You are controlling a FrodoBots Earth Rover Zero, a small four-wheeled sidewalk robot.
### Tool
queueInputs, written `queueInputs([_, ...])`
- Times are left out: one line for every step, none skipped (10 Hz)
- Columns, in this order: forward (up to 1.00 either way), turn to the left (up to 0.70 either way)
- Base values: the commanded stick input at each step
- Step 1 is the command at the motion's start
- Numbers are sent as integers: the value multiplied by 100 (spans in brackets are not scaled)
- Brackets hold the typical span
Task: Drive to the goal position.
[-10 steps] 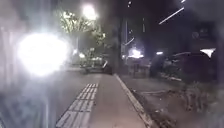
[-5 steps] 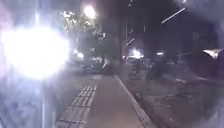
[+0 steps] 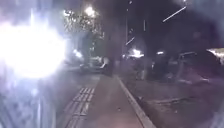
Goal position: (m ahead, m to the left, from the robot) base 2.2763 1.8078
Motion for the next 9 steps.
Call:
queueInputs([45,0])
queueInputs([45,0])
queueInputs([45,0])
queueInputs([45,0])
queueInputs([45,0])
queueInputs([45,0])
queueInputs([45,0])
queueInputs([45,0])
queueInputs([45,0])
